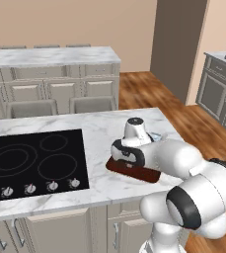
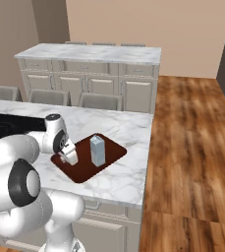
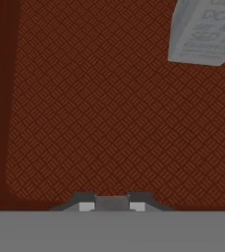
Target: Take out the milk from the fridge and place it on the tray on the counter. Then take the sugar cube near the tray and place it in the tray.
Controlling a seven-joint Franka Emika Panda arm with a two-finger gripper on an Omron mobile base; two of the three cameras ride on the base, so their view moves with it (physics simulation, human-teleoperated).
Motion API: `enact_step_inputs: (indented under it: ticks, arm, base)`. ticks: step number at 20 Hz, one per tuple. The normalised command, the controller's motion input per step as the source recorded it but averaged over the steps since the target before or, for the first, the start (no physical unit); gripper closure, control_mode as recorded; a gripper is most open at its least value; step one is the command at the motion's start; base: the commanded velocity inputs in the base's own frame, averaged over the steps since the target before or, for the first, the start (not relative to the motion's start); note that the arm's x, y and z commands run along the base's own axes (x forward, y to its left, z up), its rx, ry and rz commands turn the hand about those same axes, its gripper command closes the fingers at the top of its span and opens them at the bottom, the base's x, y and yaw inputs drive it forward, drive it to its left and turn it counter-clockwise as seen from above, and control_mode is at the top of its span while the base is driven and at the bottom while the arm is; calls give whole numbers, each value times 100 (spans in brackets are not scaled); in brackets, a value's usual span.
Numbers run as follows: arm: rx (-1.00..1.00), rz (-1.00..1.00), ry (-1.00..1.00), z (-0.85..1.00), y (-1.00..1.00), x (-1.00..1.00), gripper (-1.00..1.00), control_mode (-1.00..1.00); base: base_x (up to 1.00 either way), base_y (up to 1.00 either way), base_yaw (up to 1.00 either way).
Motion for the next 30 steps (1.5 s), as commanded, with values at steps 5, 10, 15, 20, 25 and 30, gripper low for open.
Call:
enact_step_inputs:
  ticks: [5, 10, 15, 20, 25, 30]
  arm:
    - [-1, 0, 1, -23, 0, 25, 100, -100]
    - [-3, 0, 0, -32, 0, 27, 100, -100]
    - [-3, 0, 0, -31, 0, 10, 100, -100]
    - [0, 0, 1, 26, 0, 0, -100, -100]
    - [0, 0, 0, 78, 0, -1, -100, -100]
    - [1, 0, -2, 88, -14, -52, -100, -100]
  base:
    - [0, 0, 0]
    - [0, 0, 0]
    - [0, 0, 0]
    - [0, 0, 0]
    - [0, 0, 0]
    - [0, 0, 0]
